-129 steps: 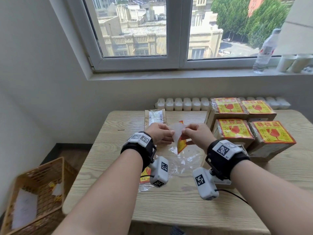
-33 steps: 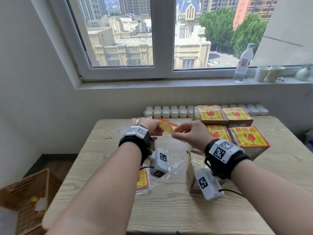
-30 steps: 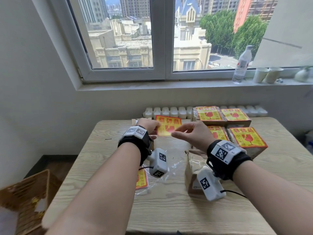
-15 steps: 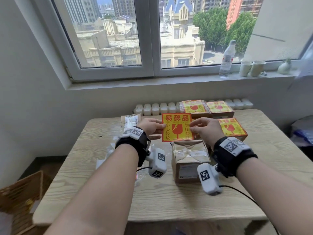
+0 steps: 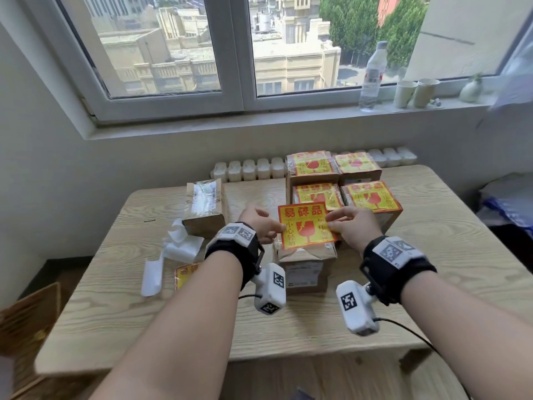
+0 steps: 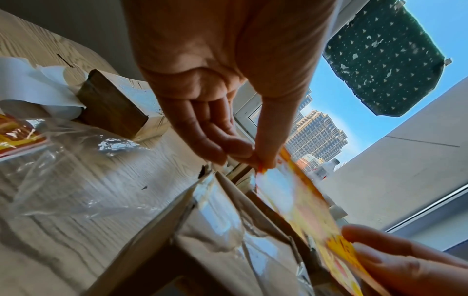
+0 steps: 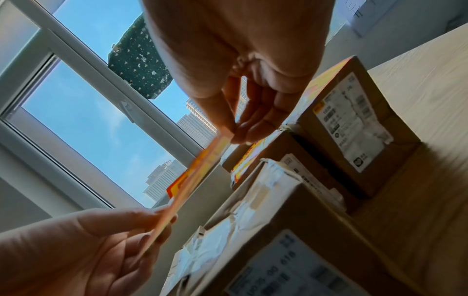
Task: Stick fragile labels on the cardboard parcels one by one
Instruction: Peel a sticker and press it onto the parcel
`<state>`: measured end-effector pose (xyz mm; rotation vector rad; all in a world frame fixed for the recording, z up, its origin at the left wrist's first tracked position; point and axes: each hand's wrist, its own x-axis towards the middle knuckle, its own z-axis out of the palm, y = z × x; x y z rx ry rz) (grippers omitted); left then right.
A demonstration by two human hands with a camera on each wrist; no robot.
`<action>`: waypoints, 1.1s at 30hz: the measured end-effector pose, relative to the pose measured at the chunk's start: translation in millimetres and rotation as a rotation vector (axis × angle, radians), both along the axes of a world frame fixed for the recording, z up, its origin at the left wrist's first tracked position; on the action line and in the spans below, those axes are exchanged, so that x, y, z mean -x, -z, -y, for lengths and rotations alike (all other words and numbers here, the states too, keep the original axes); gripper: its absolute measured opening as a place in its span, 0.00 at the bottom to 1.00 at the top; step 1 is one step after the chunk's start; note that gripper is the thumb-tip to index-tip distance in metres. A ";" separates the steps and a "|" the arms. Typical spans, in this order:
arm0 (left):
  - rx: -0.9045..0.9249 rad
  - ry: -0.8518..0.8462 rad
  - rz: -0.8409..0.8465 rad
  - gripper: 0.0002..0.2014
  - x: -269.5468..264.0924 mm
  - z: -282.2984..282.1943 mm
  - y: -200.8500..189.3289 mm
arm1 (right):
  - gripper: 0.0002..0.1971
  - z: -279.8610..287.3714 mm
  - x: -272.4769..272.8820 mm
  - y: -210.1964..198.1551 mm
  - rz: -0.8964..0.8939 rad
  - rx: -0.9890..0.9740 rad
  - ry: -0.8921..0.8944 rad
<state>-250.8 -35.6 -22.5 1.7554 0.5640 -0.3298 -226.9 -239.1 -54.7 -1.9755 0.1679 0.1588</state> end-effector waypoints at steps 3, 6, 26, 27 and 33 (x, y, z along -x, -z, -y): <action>-0.066 0.018 0.006 0.14 -0.8 1.8 9.0 | 0.08 1.0 0.9 5.5 -0.025 0.031 -0.017; -0.104 0.012 0.008 0.10 -2.5 4.2 19.5 | 0.08 0.1 2.3 9.4 -0.002 0.081 -0.039; -0.201 0.035 -0.014 0.10 -6.0 6.1 35.7 | 0.11 0.6 6.9 16.8 -0.018 0.208 -0.122; -0.204 0.036 -0.012 0.10 -6.2 6.0 36.2 | 0.11 0.5 7.4 16.4 -0.014 0.216 -0.128; -0.232 0.030 -0.013 0.11 -7.9 6.1 38.5 | 0.11 -0.3 8.4 13.9 0.000 0.258 -0.139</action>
